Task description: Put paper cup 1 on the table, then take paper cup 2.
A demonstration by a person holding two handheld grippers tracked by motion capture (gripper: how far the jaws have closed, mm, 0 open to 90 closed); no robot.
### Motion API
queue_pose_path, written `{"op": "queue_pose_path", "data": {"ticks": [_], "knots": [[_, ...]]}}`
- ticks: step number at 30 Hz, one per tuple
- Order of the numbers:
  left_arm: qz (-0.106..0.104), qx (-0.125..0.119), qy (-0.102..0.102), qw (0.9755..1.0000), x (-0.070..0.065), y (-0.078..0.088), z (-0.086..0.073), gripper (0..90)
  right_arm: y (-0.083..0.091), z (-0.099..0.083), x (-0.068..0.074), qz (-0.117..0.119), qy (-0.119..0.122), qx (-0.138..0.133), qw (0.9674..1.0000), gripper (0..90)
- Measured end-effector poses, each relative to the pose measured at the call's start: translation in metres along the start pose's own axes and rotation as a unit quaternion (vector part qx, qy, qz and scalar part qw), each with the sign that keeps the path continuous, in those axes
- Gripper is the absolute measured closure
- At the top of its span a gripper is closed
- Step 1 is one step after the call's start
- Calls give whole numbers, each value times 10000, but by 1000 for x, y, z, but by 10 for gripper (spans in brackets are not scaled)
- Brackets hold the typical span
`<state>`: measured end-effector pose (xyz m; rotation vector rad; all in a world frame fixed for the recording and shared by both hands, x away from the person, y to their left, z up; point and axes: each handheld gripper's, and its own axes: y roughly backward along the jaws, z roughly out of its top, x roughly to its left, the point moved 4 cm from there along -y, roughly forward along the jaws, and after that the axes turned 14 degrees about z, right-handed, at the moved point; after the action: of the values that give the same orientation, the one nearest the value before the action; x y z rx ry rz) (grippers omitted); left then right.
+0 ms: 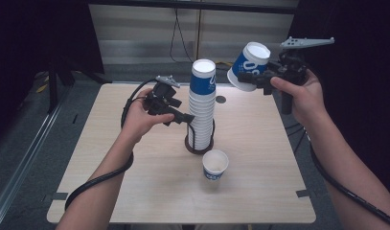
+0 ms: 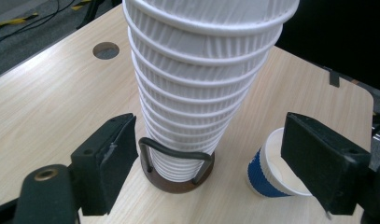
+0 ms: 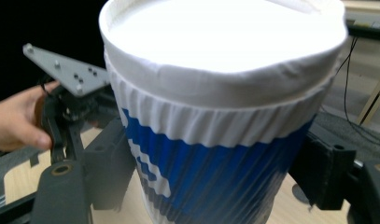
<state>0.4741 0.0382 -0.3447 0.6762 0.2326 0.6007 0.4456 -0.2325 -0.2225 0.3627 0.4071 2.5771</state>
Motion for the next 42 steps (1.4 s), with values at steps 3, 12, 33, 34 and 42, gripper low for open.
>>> {"op": "queue_pose_path", "data": {"ticks": [3,12,33,34,42], "knots": [[-6,-4,1,10000,-1,0,-1,184,1,-11,-2,-5,17,102,9999,230],[-90,22,-69,9999,-7,-1,-7,183,-12,-48,-2,115,46,558,9984,230],[-309,71,-317,9990,-23,9,-15,183,-42,-102,7,468,203,1206,9914,230],[-319,57,-334,9989,-24,9,-15,184,-44,-104,8,498,214,1248,9907,230],[-437,-46,-349,9984,-32,13,-13,184,-57,-116,12,632,348,1501,9860,230]]}}
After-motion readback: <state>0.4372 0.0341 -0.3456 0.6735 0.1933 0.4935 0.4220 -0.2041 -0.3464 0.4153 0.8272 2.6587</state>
